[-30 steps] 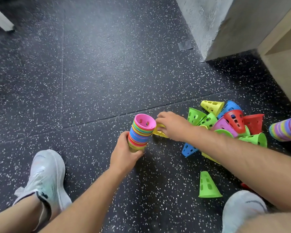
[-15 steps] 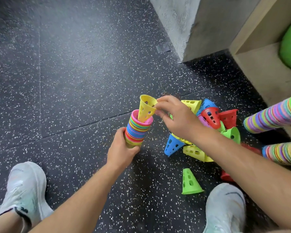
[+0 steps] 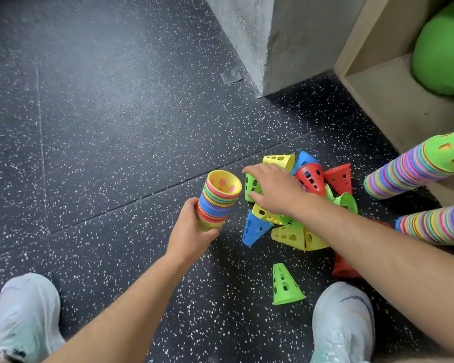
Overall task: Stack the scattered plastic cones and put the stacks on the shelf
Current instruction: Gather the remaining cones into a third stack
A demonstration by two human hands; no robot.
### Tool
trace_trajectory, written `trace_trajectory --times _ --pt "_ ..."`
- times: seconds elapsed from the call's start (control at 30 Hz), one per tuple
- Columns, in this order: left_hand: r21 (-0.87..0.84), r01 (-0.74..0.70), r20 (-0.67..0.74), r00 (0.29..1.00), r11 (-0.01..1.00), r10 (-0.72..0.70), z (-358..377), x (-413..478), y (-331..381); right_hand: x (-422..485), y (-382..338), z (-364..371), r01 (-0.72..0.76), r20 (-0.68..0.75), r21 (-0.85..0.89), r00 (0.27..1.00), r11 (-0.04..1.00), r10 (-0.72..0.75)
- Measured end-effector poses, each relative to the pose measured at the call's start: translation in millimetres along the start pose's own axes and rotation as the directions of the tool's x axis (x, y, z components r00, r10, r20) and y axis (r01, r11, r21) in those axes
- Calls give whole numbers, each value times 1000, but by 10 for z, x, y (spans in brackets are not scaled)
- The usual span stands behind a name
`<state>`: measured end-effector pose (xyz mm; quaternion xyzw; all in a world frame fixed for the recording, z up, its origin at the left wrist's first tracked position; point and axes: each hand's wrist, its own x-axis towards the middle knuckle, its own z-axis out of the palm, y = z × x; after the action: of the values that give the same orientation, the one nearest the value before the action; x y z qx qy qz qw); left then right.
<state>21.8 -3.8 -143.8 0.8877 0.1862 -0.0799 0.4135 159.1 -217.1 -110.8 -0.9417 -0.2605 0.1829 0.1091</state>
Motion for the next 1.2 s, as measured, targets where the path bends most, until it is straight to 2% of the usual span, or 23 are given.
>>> trace_trajectory --times 0.13,0.23,0.37,0.43,0.5,0.57,0.6,0.67,0.73,0.83,0.9,0.97,1.2 --pt "-11 18 19 1000 1000 -18 12 10 -21 165 23 89 -74 -42 -75 997 994 71" --pt "-8 22 22 1000 1000 -22 21 24 -24 178 38 56 -65 -70 -35 996 997 62" --pt "-8 20 22 1000 1000 -20 42 39 -14 63 48 -77 -15 -236 234 969 972 72" --pt "3 16 17 1000 1000 -16 52 43 1 -37 39 -178 87 -394 333 917 939 55" --pt "15 10 8 1000 1000 -10 61 46 20 -146 21 -282 174 -558 348 828 921 54" --pt "16 7 2 1000 1000 -7 69 55 50 -229 -14 -354 239 -657 334 753 912 44" --pt "18 3 -1 1000 1000 -3 75 62 73 -263 -37 -373 275 -675 318 738 907 14" --pt "27 -9 -4 1000 1000 9 90 85 129 -316 -77 -368 354 -659 288 748 890 -84" --pt "20 -28 -1 1000 999 28 106 111 186 -353 -72 -328 358 -617 290 779 888 -112" --pt "12 -47 10 999 999 46 120 145 254 -355 67 -253 140 -573 355 814 925 97" --pt "21 -61 9 998 998 61 126 165 279 -312 204 -190 -38 -472 369 853 929 223" --pt "33 -66 6 998 997 66 133 186 299 -252 313 -112 -162 -370 330 884 930 285" --pt "46 -61 25 998 997 59 154 259 319 -40 443 3 -349 -170 187 909 918 380"
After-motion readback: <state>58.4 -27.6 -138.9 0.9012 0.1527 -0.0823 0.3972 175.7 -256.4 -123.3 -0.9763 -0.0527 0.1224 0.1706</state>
